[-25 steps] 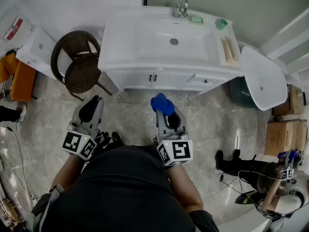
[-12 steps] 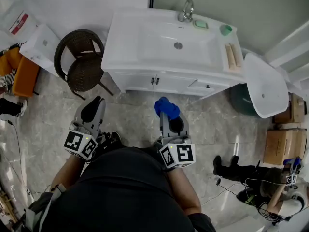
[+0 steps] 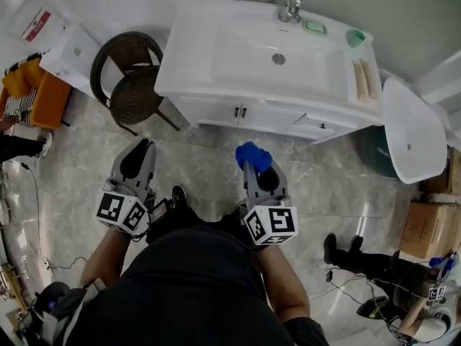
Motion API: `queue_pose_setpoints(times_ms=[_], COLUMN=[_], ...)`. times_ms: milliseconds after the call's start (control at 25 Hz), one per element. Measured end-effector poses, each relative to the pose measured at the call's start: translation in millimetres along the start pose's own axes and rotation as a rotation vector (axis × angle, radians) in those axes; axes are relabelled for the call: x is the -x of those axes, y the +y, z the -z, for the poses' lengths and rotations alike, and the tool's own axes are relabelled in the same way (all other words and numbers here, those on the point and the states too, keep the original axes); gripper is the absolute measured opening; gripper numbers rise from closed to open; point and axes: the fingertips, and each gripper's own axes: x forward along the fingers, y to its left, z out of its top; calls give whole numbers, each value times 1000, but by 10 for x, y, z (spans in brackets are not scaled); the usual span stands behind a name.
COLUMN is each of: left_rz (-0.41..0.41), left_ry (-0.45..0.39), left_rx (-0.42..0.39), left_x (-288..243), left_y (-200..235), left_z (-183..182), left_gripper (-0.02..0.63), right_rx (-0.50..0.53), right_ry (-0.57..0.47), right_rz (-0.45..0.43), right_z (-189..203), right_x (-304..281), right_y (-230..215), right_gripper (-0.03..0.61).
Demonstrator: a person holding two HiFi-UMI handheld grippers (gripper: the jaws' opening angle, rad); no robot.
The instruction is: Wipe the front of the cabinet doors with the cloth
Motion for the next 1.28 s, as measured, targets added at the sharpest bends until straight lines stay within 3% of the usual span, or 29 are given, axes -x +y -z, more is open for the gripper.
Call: queue_pose_setpoints(times_ms=[160,320,480,600,840,1120,1280], left_rz=[-82,-120,-86,-4,128,48,70], left_ry=[-4,-28,-57,-42,67,134,180], left_rx=[-25,-18,-63,-95,-110,-42,-12], left_x=[-138,-273,-359,-394,-611,-932,-1062], left_y=[210,587,1044,1270,1736,1952,1917], left_z=[19,-1,52,290,960,1901,2427], left_gripper=[57,57,57,57,57,57,57], right_rx=[26,127,203,190,105,13,31], right_ry=[40,67,50,66,169,306,331], right_rz=[-35,-15,64,110,167,114,92], right_z=[83,154,187,402,1376,2901,3375], right_x=[-255,-635,-1072,-1398,-2140,-3114,-3613], right_y=[-90,-36,207,474,906,805,731], right_gripper=[86,84,86,85,85,84,85])
